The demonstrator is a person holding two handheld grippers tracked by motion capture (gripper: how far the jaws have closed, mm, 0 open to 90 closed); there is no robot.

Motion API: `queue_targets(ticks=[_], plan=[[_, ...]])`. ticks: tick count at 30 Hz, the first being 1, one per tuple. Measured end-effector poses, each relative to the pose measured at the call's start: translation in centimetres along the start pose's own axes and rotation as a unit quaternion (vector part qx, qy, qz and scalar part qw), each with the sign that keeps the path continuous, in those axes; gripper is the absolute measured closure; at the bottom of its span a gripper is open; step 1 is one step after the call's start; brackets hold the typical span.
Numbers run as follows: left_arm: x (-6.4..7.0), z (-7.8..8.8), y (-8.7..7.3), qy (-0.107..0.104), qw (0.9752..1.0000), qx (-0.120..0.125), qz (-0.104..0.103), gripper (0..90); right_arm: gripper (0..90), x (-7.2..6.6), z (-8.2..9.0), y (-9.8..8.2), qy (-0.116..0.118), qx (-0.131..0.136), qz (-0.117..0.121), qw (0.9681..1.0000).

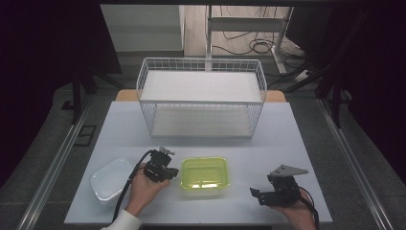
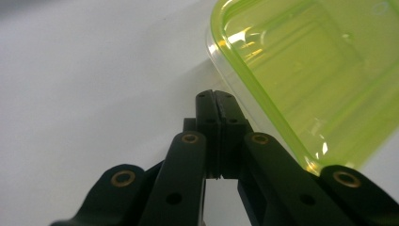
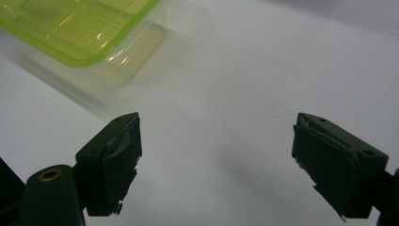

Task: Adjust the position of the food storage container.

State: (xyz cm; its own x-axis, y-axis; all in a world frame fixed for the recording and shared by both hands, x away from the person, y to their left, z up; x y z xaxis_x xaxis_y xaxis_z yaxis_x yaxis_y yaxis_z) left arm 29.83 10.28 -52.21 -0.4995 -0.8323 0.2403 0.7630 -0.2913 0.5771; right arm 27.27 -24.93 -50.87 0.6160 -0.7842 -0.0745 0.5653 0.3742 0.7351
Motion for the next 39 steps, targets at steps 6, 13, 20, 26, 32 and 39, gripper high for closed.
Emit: queue_targets(ticks=[6,13,20,26,32,39], plan=[[0.6,2.4,-0.8,-0.027,0.9979,0.056,0.02,64.8,14.8,-0.4,0.1,0.4,0.006,0.013,-0.008,0.9999],[0.9,4.3,-0.9,-0.069,0.9928,0.087,0.046,37.4,13.6,-1.2,0.0,1.6,0.017,0.046,-0.032,0.9983],[0.3,4.9,-1.4,-0.084,0.9901,0.094,0.062,27.2,15.7,-2.0,-0.5,3.9,0.022,0.042,-0.045,0.9978],[0.2,4.8,-1.6,-0.092,0.9889,0.095,0.068,26.6,16.4,-1.6,0.0,5.3,0.028,0.039,-0.062,0.997],[0.3,4.0,-1.6,-0.095,0.9894,0.087,0.067,27.3,16.4,-0.7,0.4,5.2,0.04,0.046,-0.08,0.9949],[0.2,3.7,-1.6,-0.101,0.9879,0.088,0.078,27.5,17.9,-0.4,-0.1,4.9,0.049,0.035,-0.089,0.9942]])
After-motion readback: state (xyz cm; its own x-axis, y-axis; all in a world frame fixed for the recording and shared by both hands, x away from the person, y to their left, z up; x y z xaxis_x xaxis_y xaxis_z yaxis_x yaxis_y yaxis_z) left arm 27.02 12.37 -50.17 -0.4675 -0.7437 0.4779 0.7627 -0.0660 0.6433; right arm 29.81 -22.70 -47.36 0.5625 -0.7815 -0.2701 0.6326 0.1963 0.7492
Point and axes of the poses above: each handheld gripper's, and its own axes: z roughly backward along the jaws, y roughly out of its top, x roughly to its right, the point moved 4 cm from there along -z, roughly forward along the jaws, and after that the axes turned 5 degrees about x, right-handed, at the moved point
